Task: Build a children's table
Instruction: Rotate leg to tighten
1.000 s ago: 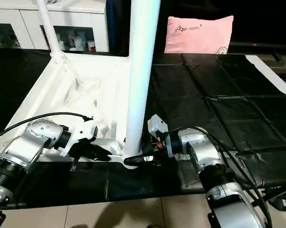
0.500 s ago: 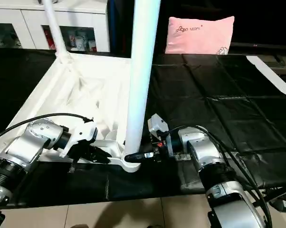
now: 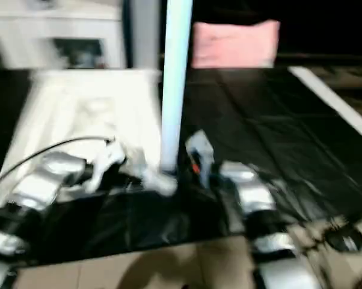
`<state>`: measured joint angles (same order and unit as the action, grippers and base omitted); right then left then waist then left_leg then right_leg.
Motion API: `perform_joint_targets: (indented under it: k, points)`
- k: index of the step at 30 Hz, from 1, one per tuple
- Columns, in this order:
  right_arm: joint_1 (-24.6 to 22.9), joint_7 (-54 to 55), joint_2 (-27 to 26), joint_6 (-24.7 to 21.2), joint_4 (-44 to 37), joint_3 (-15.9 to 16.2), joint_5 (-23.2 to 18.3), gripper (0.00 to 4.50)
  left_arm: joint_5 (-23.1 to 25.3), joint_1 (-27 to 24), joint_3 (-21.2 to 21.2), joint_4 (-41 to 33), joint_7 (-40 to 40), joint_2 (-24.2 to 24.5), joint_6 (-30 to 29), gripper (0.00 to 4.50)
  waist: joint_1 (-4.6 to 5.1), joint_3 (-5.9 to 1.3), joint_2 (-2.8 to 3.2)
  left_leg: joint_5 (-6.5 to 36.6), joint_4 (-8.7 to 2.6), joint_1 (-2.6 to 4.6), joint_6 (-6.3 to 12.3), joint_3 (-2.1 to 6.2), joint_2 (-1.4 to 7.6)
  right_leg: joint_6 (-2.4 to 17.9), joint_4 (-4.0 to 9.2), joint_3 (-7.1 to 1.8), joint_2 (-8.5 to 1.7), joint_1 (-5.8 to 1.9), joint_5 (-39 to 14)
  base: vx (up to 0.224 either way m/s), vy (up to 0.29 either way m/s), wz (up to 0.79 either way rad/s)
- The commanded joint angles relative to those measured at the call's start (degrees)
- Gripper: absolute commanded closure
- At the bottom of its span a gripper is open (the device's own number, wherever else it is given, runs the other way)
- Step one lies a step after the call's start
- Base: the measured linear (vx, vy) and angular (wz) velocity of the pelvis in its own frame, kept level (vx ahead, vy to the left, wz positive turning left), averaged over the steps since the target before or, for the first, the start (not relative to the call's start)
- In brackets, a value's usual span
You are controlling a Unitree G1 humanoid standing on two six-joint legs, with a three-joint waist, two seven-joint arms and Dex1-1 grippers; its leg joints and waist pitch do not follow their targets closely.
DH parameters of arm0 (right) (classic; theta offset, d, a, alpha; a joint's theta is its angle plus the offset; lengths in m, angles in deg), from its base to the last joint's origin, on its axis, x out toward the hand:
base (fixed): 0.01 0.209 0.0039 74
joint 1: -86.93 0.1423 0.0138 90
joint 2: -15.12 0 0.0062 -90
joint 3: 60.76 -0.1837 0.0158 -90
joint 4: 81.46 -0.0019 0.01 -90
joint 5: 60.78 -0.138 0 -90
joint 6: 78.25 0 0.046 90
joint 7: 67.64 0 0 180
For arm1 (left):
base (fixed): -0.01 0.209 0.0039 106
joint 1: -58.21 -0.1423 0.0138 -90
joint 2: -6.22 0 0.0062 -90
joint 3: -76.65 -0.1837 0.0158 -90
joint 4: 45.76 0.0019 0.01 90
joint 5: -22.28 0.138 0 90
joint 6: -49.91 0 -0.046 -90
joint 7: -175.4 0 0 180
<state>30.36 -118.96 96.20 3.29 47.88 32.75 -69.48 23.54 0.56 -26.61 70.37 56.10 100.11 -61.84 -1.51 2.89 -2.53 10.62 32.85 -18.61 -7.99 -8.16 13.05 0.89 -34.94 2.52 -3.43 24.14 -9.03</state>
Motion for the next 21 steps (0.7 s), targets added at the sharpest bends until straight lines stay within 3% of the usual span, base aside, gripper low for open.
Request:
perform_joint_targets:
  k: [1, 2, 3, 5, 10, 11, 12, 14, 15, 17, 21]
  points:
    - [2.00, 6.58, -6.85, -4.14, 3.76, 2.81, -0.01, 2.47, -2.34, 2.78, 0.43, -1.95, -6.30, -6.21, -2.22, 4.50, -0.34, -3.18, 0.12, 16.09, -3.60, -1.49, 0.45, -1.02, -1.55, 4.53, 5.89, -0.91, -2.61, -3.19, -32.35, 0.000, 0.000, 0.00]
    - [2.76, 9.45, -8.31, -3.96, 4.90, 2.66, 0.41, 2.47, -2.20, 3.51, 1.05, -1.20, -9.25, -7.93, -2.42, 4.50, -0.22, -3.22, 0.18, 16.00, -3.55, -1.42, 0.59, -1.11, -1.54, 4.69, 5.86, -1.01, -2.61, -3.04, -32.01, 0.000, 0.000, 0.00]
    - [3.11, 10.80, -9.00, -3.87, 5.44, 2.59, 0.60, 2.47, -2.13, 3.85, 1.34, -0.84, -10.64, -8.74, -2.51, 4.50, -0.21, -3.22, -0.25, 15.75, -3.51, -1.48, 0.93, -1.14, -1.60, 4.58, 6.03, -0.95, -2.59, -3.01, -32.01, 0.000, 0.000, 0.00]
    - [4.42, 15.54, -11.43, -3.13, 7.37, 2.52, 1.55, 2.47, -1.73, 5.30, 2.61, 0.93, -16.53, -12.06, -2.70, 4.50, -0.09, -3.29, -0.05, 14.80, -3.34, -1.37, 1.04, -1.34, -1.71, 5.07, 5.88, -1.06, -2.39, -2.73, -30.30, 0.000, 0.000, 0.00]
    - [5.95, 22.15, -14.00, -2.95, 9.61, 0.73, 3.14, 2.47, 0.21, 7.10, 3.67, 3.18, -22.89, -14.72, -3.28, 4.50, -0.39, -3.86, 0.10, 11.04, -3.33, -1.68, 2.07, -1.52, -1.38, 8.98, 4.53, -1.50, -2.15, -3.18, -17.09, 0.000, 0.000, 0.00]
    - [5.74, 21.96, -13.98, -2.62, 9.24, 0.24, 2.91, 1.94, 0.66, 7.25, 3.73, 3.41, -23.34, -14.56, -3.20, 4.50, -0.65, -3.90, 0.23, 10.19, -3.26, -1.79, 2.37, -1.61, -1.48, 9.65, 4.37, -1.58, -2.20, -3.41, -15.04, 0.000, 0.000, 0.00]
    - [5.58, 22.15, -13.57, -2.10, 9.08, -0.03, 2.95, 1.81, 1.04, 7.21, 3.57, 3.34, -23.27, -14.15, -3.35, 4.50, -0.79, -4.01, 0.33, 9.30, -3.25, -1.81, 2.75, -1.64, -1.45, 10.36, 4.15, -1.64, -2.23, -3.54, -12.87, 0.000, 0.000, 0.00]
    - [5.41, 22.43, -13.06, -1.56, 8.99, -0.21, 3.08, 1.81, 1.25, 7.04, 3.36, 3.16, -22.93, -13.71, -3.35, 4.50, -0.80, -3.97, 0.30, 9.10, -3.28, -1.92, 3.02, -1.68, -1.46, 11.02, 4.09, -1.62, -2.25, -3.69, -11.60, 0.000, 0.000, 0.00]
    - [4.50, 22.01, -11.50, 0.00, 8.42, -0.81, 3.15, 1.63, 1.68, 6.19, 2.43, 2.83, -20.99, -12.31, -1.18, 4.50, -0.81, -3.86, 0.76, 9.84, -3.32, -1.77, 2.88, -1.69, -1.43, 11.14, 4.26, -1.62, -2.28, -3.58, -12.17, 0.000, 0.000, 0.00]
    - [3.27, 20.61, -9.94, 1.54, 7.25, -1.83, 2.43, 1.36, 2.34, 5.09, 1.11, 2.56, -18.64, -10.61, 2.09, 4.50, -0.83, -3.81, 0.55, 11.04, -3.39, -1.75, 2.80, -1.68, -1.43, 10.72, 4.49, -1.58, -2.31, -3.59, -14.04, 0.000, 0.000, 0.00]
    - [0.90, 15.36, -7.30, 3.41, 2.75, -4.48, -1.61, 1.00, 2.14, 2.97, -0.60, 1.09, -13.41, -7.68, 1.69, 4.50, -0.86, -3.64, 0.61, 13.27, -3.58, -1.68, 3.25, -1.63, -1.23, 10.05, 4.80, -1.60, -2.35, -3.55, -16.62, 0.000, 0.000, 0.00]
